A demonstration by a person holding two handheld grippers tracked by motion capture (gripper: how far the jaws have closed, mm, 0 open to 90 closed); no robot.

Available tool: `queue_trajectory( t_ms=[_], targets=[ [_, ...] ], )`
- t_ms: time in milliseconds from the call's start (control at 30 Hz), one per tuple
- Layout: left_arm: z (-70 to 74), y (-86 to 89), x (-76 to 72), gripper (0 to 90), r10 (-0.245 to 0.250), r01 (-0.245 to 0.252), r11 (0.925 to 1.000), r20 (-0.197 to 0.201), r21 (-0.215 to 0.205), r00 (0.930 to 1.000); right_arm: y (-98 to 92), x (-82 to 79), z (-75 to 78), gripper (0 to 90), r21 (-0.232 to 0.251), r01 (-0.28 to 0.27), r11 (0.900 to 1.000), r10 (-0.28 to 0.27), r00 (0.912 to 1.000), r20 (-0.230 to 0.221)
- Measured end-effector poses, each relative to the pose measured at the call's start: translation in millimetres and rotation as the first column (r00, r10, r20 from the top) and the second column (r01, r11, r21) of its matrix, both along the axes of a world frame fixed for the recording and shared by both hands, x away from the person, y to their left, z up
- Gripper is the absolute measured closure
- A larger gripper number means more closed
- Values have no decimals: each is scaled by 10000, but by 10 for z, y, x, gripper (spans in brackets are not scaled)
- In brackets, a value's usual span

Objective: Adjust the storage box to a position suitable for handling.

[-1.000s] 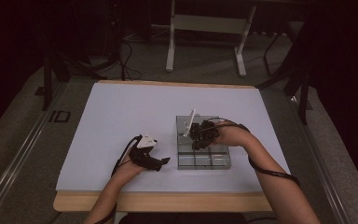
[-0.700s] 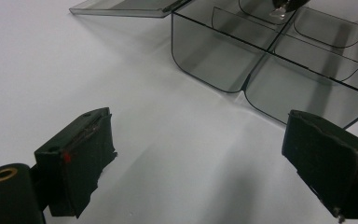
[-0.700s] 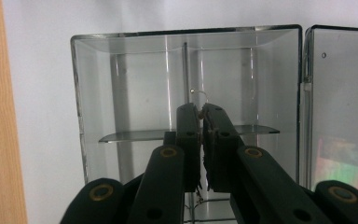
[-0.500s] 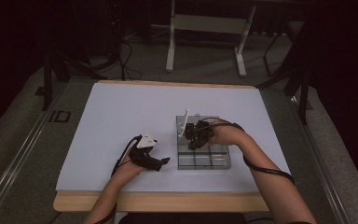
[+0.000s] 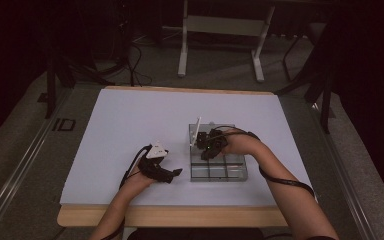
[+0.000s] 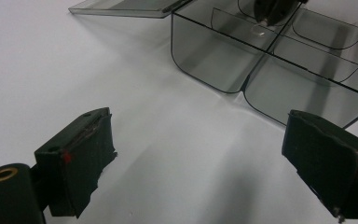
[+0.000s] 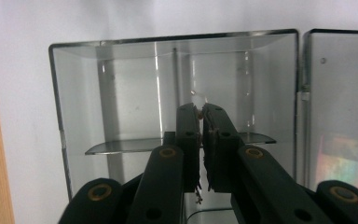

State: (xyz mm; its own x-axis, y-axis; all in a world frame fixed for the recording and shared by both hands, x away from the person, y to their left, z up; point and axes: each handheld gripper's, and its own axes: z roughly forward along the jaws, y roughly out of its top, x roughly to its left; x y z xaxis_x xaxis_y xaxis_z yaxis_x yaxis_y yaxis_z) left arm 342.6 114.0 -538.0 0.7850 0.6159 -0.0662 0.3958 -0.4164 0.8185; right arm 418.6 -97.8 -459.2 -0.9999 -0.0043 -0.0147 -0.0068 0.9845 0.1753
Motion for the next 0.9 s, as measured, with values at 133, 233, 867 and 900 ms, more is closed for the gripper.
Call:
queue_trajectory(
  t_ms=[133, 233, 867, 900],
  targets=[
    [0, 0, 0, 93, 2, -2, 10000, -4, -10, 10000, -6, 4, 22, 807, 69, 13, 10000, -13, 10000, 39],
    [0, -2, 0, 93, -4, 4, 10000, -14, 5, 10000, -23, 6, 41, 807, 10, 51, 10000, -51, 10000, -11],
    [-2, -7, 1, 93, 35, -35, 10000, -13, 24, 10000, -161, -62, 159, 809, -165, -61, 9998, 61, 10000, -38],
    [-2, -8, 0, 93, 30, -30, 10000, -15, 20, 10000, -178, -64, 166, 810, -165, -85, 9998, 85, 10000, -16]
  ],
)
